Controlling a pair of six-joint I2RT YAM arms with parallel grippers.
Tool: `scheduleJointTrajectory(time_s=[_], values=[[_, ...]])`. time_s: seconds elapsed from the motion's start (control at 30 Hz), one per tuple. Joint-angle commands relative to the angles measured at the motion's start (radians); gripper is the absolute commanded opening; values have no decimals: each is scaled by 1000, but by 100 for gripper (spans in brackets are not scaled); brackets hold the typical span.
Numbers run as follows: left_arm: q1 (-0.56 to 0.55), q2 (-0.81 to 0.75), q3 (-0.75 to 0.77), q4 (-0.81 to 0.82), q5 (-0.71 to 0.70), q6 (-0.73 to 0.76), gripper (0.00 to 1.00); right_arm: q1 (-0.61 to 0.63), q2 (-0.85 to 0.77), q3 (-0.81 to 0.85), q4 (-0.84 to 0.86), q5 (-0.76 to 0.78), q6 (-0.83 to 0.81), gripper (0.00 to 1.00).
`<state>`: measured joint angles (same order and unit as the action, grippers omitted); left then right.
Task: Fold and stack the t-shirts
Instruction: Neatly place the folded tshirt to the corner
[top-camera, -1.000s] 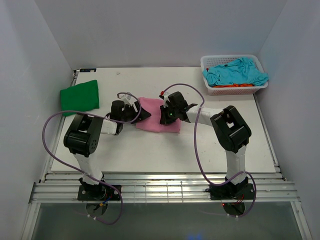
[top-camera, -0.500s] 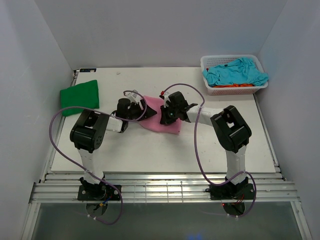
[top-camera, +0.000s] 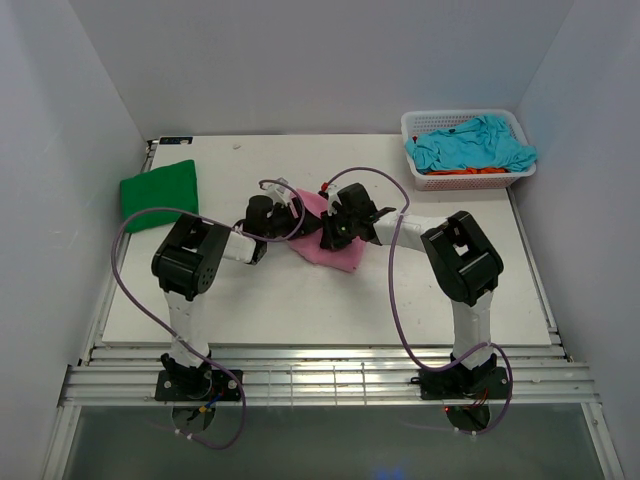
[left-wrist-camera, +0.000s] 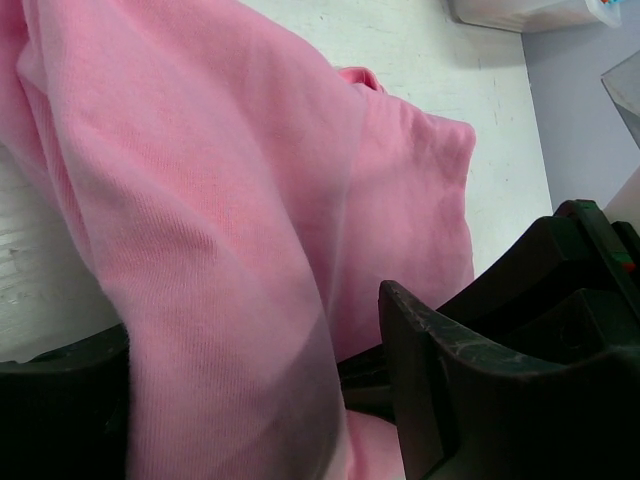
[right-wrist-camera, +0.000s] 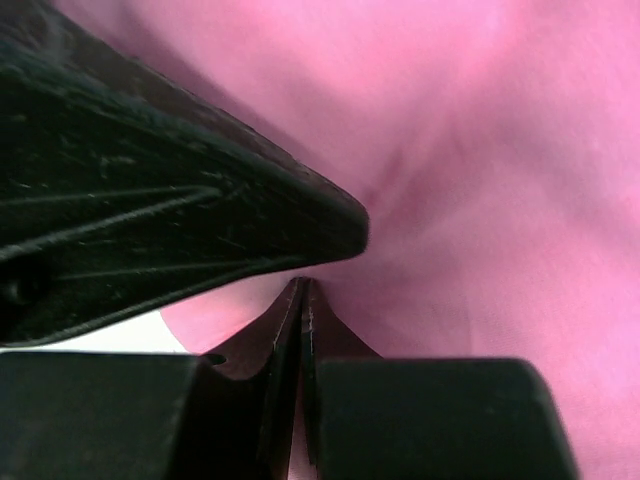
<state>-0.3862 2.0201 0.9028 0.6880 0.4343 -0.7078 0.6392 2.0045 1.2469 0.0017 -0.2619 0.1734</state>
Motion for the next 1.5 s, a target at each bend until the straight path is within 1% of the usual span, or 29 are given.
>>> scheduleJointTrajectory(time_s=[0.0, 0.07, 0.17, 0.2, 0.3, 0.33, 0.37, 0.43, 0.47, 0.5, 0.53, 0.57, 0.63, 0.67, 0.73, 0.77, 0.83, 0.9, 0.93, 0.97, 1.1, 1.2, 1.37, 1.47], values=[[-36, 40, 5, -88, 17, 4, 74, 10, 36, -35, -59, -10, -20, 8], [-43, 51, 18, -103, 12, 8, 73, 8, 34, -33, -58, -10, -20, 8], [-54, 66, 37, -145, 4, 28, 61, 8, 33, -35, -58, -10, -23, 8], [-56, 72, 53, -157, -2, 33, 49, 8, 33, -35, -60, -11, -23, 8], [-59, 85, 71, -194, -12, 50, 25, 8, 33, -38, -58, -13, -26, 8], [-59, 86, 73, -200, -19, 51, 8, 8, 33, -38, -57, -14, -26, 8], [-59, 88, 73, -214, -26, 57, 1, 10, 31, -41, -57, -19, -26, 8], [-59, 85, 70, -228, -66, 64, 0, 10, 24, -49, -51, -20, -28, 9], [-59, 75, 64, -246, -95, 68, 0, 11, 17, -52, -54, -17, -29, 20], [-59, 42, 53, -255, -129, 86, 0, 11, 8, -55, -58, -13, -34, 27], [-59, 19, 30, -269, -213, 97, 0, 14, -19, -72, -68, -2, -35, 33], [-59, -9, 18, -298, -254, 108, 0, 17, -41, -85, -68, 33, -40, 39], [-59, -89, 2, -333, -320, 145, 0, 19, -116, -112, -74, 65, -49, 43], [-59, -110, 7, -388, -369, 159, 0, 19, -143, -134, -81, 96, -51, 44], [-57, -171, 21, -445, -417, 200, 0, 20, -221, -144, -124, 137, -54, 46], [-56, -190, 34, -494, -486, 212, 0, 19, -246, -148, -146, 185, -52, 48], [-51, -233, 56, -550, -532, 243, 0, 19, -324, -158, -178, 214, -54, 49], [-46, -247, 103, -625, -583, 267, 0, 19, -398, -188, -196, 253, -52, 53], [-40, -259, 116, -645, -597, 289, 0, 19, -418, -198, -204, 257, -51, 53], [-39, -264, 128, -678, -614, 300, 0, 20, -437, -204, -216, 297, -49, 53], [-25, -288, 197, -777, -712, 349, 0, 19, -521, -271, -235, 326, -38, 53], [-13, -308, 228, -820, -779, 383, 0, 19, -561, -332, -200, 309, -32, 53], [24, -311, 291, -880, -867, 435, 0, 19, -582, -389, -161, 273, -29, 53], [53, -304, 334, -887, -898, 484, 0, 19, -596, -422, -135, 205, -26, 53]])
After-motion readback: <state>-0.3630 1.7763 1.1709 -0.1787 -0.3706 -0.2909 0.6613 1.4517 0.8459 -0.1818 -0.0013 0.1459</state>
